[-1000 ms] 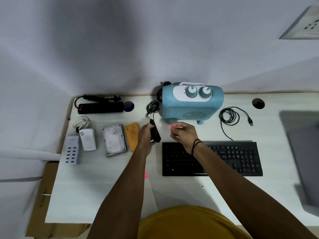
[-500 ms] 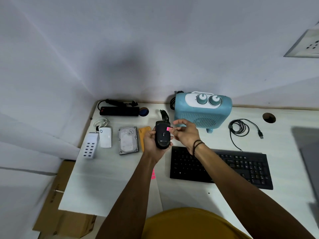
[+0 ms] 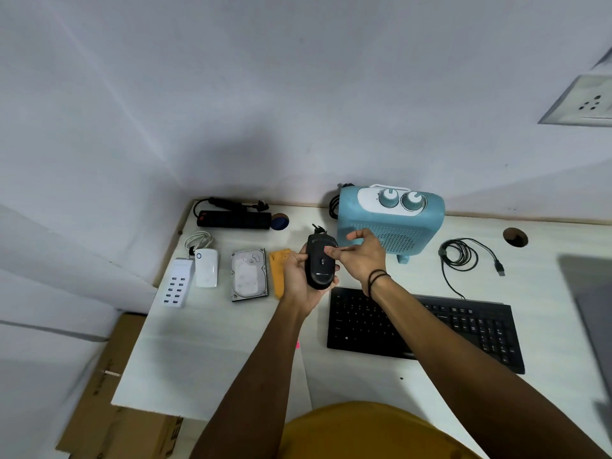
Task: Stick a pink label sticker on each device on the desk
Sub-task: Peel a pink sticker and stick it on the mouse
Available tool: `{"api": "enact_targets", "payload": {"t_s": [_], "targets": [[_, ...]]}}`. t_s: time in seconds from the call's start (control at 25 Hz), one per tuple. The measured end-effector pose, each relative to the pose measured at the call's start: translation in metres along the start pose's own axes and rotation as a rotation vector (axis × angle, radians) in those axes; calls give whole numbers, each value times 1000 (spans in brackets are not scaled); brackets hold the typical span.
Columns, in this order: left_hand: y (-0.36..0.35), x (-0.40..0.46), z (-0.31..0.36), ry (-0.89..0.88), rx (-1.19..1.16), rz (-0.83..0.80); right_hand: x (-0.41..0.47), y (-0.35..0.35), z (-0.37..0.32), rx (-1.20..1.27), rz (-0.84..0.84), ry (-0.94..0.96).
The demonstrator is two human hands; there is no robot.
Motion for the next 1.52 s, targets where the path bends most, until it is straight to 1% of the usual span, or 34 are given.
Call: {"api": "enact_targets", "payload": {"t_s": [0.08,0.16,0.24,0.36,0.48,0.6,0.68,0.72,0.8,0.92,1.0,1.04,1.16,1.2,1.24,1.32,1.44,1.52], "targets": [[0,-1,3,-22,28,-6,3,0,4,-57,-9,-16],[-1,-3,4,-43,118,-11,7,-4,10,6,-80,-26],[0,-5,6,-106,253,20,8,-10,18,97,-170,-38],[5,-5,9,-210,373,53,10,-16,28,155,-216,-79],[10,-5,11,-193,392,52,11,-17,31,201,-263,-114],[11,-5,12,-145,380,48,8,-21,30,346,-322,-232],[10,-5,12,-110,354,5,9,-27,35,413,-330,-387],[9,-6,13,-102,389,-10,11,-30,41,436,-339,-475],[10,-5,15,-103,589,1,17,-36,50,477,-396,-585],[18,2,21,-170,1021,74,31,-45,56,541,-507,-623],[28,9,20,-267,1320,34,42,-51,55,486,-532,-602],[34,12,19,-280,1401,21,48,-55,55,478,-524,-600],[49,21,18,-216,1442,59,62,-67,57,498,-470,-622],[54,26,17,-191,1459,81,68,-71,58,459,-451,-621],[59,32,16,-169,1479,111,73,-74,60,379,-438,-603],[66,44,16,-128,1538,223,89,-84,67,223,-397,-522],[67,55,14,-154,1547,408,113,-99,84,26,-306,-361],[65,66,10,-163,1562,507,127,-110,101,-93,-245,-338]]}}
Point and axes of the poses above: each hand's wrist, its own x-axis towards the middle knuckle, its own y-axis out of the back of the hand, z = x × y, the point moved 4 cm from there along x, towards the middle knuckle, and after that the axes turned 8 degrees about y, right-handed, at the moved point
